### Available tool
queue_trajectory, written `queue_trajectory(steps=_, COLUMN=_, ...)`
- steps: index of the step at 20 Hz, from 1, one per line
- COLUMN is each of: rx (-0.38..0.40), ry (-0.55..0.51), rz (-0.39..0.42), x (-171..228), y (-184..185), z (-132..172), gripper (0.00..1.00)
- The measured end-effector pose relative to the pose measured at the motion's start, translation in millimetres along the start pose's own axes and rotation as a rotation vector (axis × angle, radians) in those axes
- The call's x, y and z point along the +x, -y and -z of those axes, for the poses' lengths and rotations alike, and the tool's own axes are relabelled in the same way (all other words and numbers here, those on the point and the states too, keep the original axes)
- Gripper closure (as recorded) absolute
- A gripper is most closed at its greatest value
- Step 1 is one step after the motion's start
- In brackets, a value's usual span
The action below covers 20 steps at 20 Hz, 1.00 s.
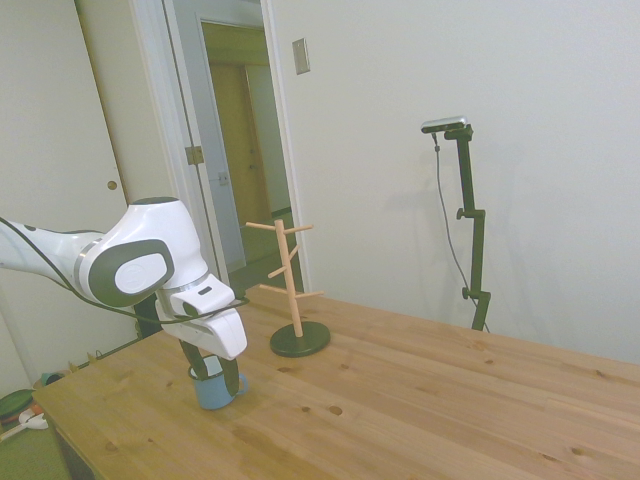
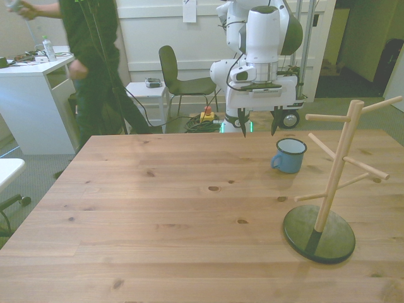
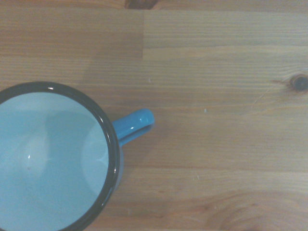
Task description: Hang the mug
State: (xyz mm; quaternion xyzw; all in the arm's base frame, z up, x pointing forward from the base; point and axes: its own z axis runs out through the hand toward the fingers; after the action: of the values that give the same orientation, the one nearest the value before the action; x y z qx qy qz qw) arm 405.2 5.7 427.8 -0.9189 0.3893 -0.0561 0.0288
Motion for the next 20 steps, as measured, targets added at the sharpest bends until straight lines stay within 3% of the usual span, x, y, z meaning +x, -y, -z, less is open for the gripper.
queue_trajectory(steps=3, rx=0.007, ry=0.004, rz=0.007, x=-2, y=6, z=1, gripper=0.0)
queue_trajectory(steps=13, rx=0.009, ry=-0.001, rz=0.092, x=-44, y=98, z=4, gripper=0.0)
queue_trajectory(steps=20, rx=-0.015, ry=0.017, rz=0.124, x=-70, y=116, z=-12, gripper=0.0)
